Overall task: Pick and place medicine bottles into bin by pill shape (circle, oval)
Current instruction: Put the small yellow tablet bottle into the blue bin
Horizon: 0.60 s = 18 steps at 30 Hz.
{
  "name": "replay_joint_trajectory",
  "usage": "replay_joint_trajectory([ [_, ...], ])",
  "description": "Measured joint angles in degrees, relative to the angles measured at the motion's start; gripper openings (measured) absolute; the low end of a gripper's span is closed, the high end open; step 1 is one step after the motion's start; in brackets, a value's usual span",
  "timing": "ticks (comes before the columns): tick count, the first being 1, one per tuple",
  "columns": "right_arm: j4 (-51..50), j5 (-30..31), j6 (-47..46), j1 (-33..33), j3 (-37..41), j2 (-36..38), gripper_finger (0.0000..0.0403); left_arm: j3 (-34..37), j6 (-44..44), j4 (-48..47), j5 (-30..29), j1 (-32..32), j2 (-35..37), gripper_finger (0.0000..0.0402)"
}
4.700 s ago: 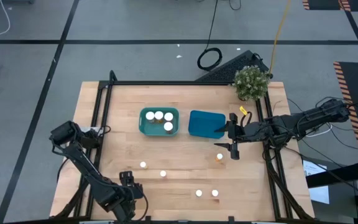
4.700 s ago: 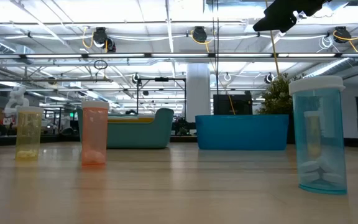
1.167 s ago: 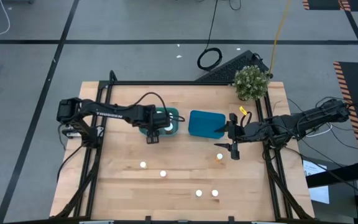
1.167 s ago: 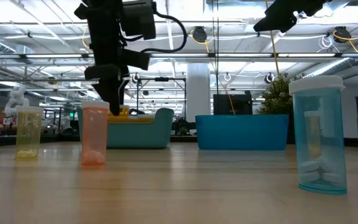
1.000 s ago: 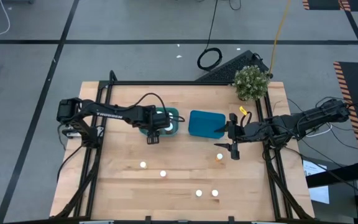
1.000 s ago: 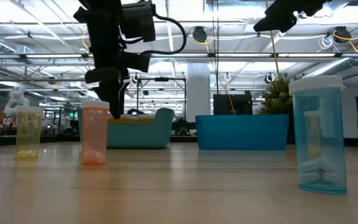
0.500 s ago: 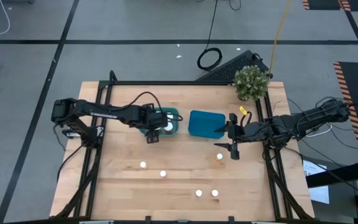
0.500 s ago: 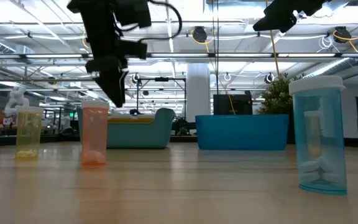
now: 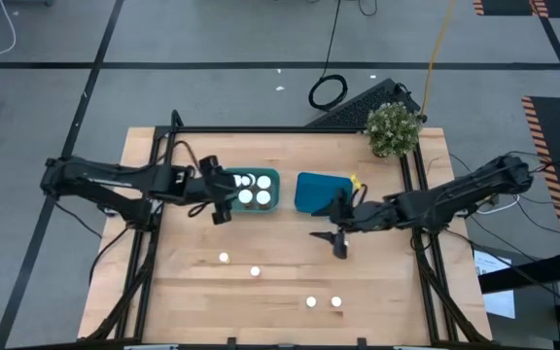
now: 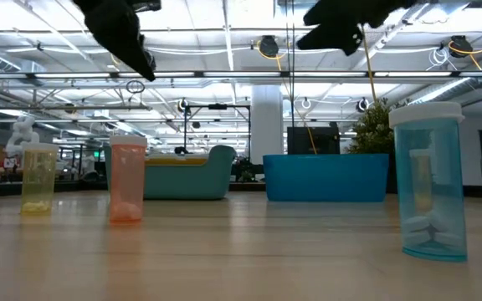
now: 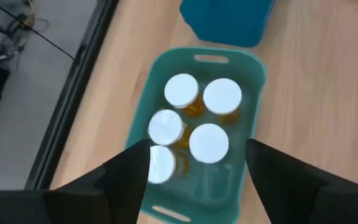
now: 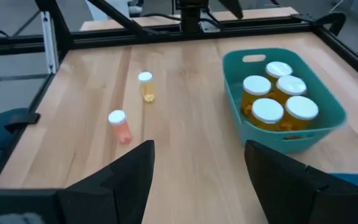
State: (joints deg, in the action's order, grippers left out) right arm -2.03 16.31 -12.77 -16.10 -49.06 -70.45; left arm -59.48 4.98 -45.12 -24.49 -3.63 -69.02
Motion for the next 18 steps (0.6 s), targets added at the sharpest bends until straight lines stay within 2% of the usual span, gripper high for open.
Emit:
replay_joint_trajectory([
  [8, 1.4, 0.1, 1.3, 1.3, -10.5, -14.2, 0.0244, 13.2, -4.0, 13.3, -0.6, -0.2, 11.1, 0.0246],
  [14, 2.1, -0.1, 3.4, 2.7, -18.9, -23.9, 0.0244, 16.2, -2.3, 12.9, 3.2, -0.9, 16.5, 0.0246],
  [18, 4.9, -0.3, 6.1, 2.9, -23.8, -30.4, 0.0244, 16.8, -1.8, 11.6, 3.4, -2.3, 18.9, 0.0246],
])
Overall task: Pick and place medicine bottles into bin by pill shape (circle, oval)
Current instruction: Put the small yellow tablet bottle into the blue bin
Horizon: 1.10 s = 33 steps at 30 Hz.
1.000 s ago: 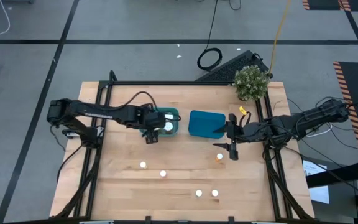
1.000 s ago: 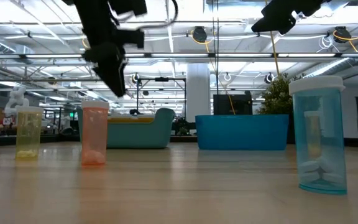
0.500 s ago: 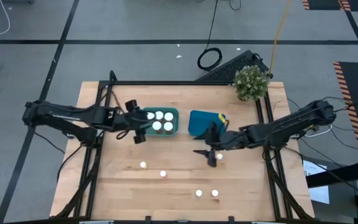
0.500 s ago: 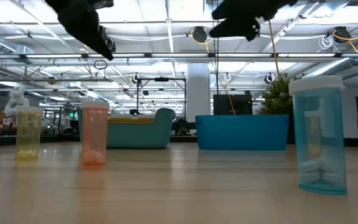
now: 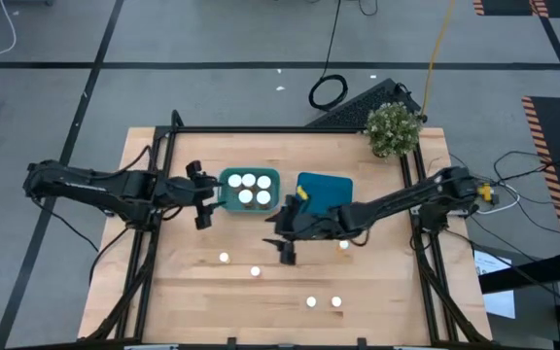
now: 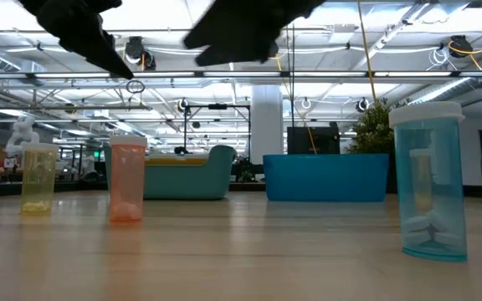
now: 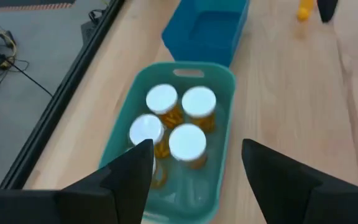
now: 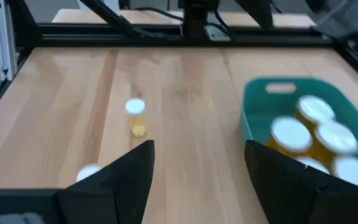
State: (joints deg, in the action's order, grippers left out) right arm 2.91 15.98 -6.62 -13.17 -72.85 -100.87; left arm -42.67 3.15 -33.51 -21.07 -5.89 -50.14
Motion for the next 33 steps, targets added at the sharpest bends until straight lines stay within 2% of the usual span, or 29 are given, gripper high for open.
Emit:
replay_joint_trajectory([
  [8, 7.0, -5.6, 3.5, 0.8, -9.3, -12.3, 0.0244, 1.0, -0.3, -0.8, 0.0, -1.5, 2.5, 0.0246],
  [15, 7.0, -9.9, 1.1, 2.2, -17.2, -21.3, 0.0248, 1.0, -0.4, -0.9, 0.0, -1.5, 2.6, 0.0246],
  [22, 7.9, -10.1, -5.3, 2.8, -21.1, -26.1, 0.0274, 1.0, -0.7, -1.0, 0.0, -1.5, 2.6, 0.0246],
  [33, 10.5, -10.3, -1.3, 1.5, -23.7, -30.1, 0.0277, 1.0, -1.0, -1.0, -1.5, -1.3, 2.6, 0.0246],
])
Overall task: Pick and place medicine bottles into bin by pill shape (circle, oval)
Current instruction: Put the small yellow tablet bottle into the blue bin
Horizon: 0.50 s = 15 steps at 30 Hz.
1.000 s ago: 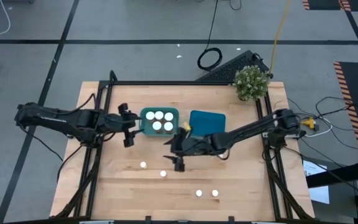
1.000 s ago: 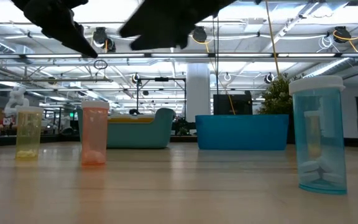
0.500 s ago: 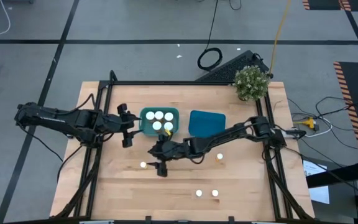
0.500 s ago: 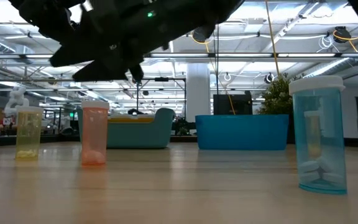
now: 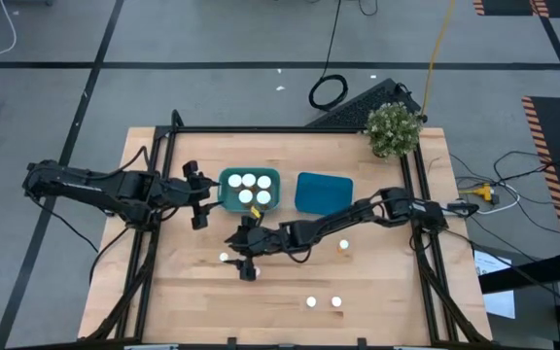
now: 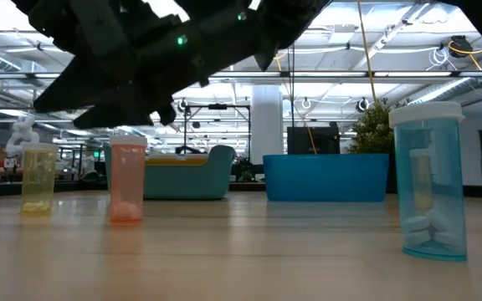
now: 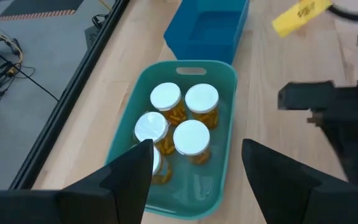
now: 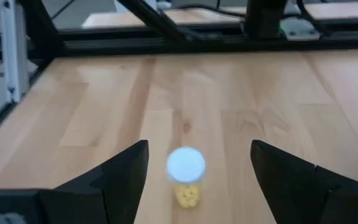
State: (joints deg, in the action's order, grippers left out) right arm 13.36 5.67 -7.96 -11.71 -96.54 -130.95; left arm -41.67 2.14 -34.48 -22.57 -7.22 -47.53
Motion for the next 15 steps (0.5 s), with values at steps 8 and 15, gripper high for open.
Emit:
replay_joint_trajectory([
  [8, 4.4, -0.6, 0.3, 0.0, -0.4, -1.6, 0.0277, 0.0, -0.3, 0.5, 0.0, 0.0, 0.0, 0.0246],
  [15, 6.0, -1.5, 0.1, 0.1, -0.5, -4.0, 0.0277, 0.0, -0.6, 0.7, 0.0, 0.0, 0.0, 0.0246],
])
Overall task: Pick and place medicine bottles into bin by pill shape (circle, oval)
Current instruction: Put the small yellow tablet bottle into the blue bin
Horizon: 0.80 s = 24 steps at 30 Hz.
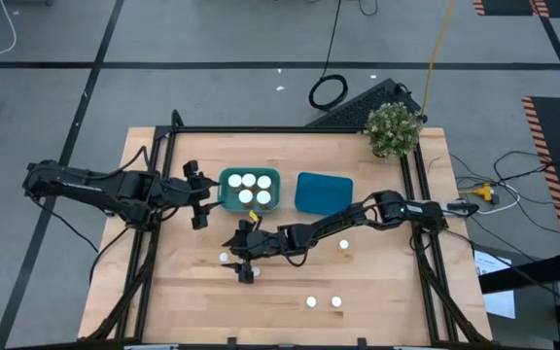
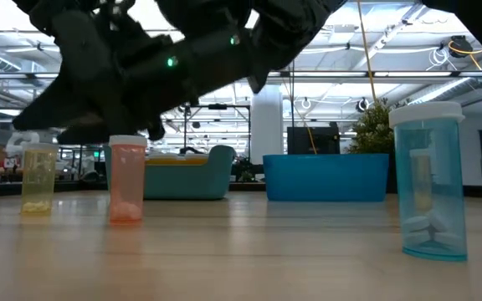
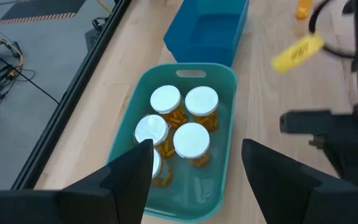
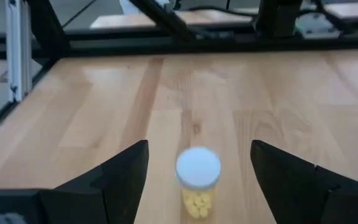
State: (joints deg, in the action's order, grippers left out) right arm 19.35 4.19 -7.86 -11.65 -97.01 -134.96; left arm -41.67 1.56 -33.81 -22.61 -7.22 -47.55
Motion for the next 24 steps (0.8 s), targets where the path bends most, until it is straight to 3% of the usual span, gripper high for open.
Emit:
replay_joint_trajectory([
  [16, 0.0, -1.4, 0.6, 0.8, 0.1, -0.2, 0.0276, 0.0, -0.2, 1.0, 0.0, 0.0, 0.0, 0.0246],
  [24, -0.8, -2.5, 0.0, 0.8, 0.1, -0.2, 0.0252, 0.0, -0.3, 1.0, 0.0, 0.0, 0.0, 0.0246],
])
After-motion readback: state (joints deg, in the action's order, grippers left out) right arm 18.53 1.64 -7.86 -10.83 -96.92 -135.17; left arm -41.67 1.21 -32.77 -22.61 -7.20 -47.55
